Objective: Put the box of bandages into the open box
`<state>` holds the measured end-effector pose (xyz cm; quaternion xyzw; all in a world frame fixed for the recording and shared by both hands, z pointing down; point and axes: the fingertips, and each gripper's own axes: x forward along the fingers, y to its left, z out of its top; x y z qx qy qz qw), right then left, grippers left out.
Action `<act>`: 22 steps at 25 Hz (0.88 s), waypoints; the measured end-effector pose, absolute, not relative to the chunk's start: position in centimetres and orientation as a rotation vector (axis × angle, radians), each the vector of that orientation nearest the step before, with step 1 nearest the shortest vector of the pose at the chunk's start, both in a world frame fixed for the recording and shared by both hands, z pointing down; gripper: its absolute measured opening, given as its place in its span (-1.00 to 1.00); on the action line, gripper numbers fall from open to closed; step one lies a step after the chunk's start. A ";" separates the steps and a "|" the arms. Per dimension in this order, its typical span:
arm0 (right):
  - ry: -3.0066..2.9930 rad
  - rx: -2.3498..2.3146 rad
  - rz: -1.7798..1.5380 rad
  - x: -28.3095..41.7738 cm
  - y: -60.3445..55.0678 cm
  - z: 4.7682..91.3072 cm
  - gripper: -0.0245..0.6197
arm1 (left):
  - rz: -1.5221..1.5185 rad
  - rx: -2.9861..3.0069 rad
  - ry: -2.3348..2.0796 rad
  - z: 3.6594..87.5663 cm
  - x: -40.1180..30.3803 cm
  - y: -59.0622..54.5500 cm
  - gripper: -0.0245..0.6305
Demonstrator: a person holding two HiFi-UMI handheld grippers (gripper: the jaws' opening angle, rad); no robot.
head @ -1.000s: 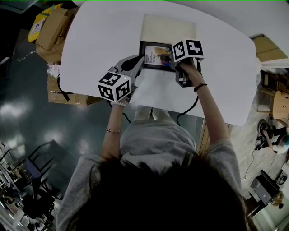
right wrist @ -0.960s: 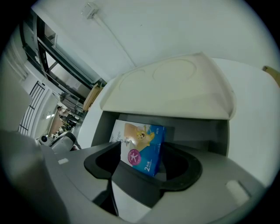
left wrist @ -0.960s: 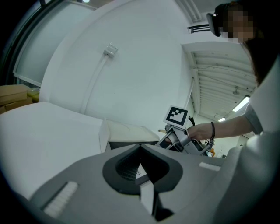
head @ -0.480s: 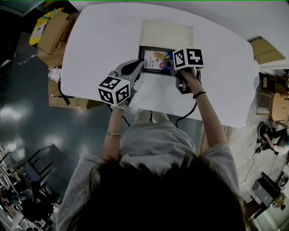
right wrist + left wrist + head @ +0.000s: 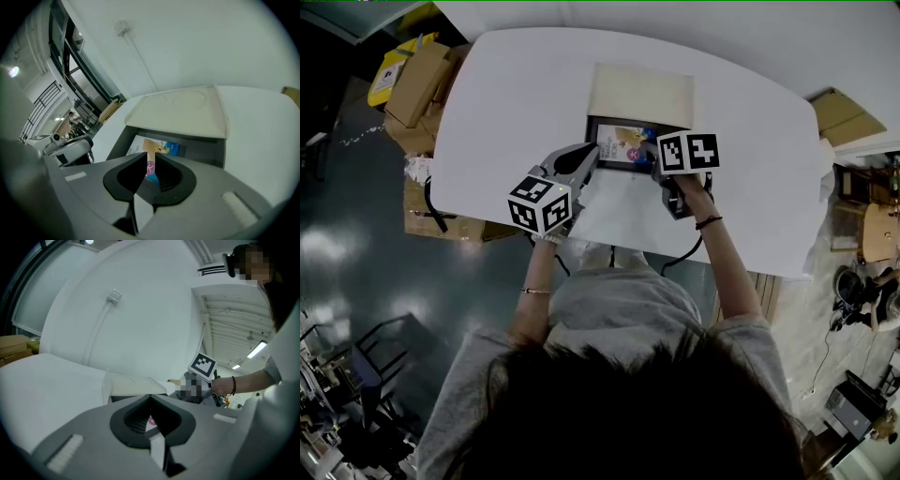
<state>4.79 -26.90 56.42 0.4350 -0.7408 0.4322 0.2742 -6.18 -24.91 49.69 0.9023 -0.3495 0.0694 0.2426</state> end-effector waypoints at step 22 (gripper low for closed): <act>-2.446 1.239 0.867 4.6 -23.9 46.1 -0.89 | 0.172 2.567 -1.021 45.5 -5.7 -23.0 -0.94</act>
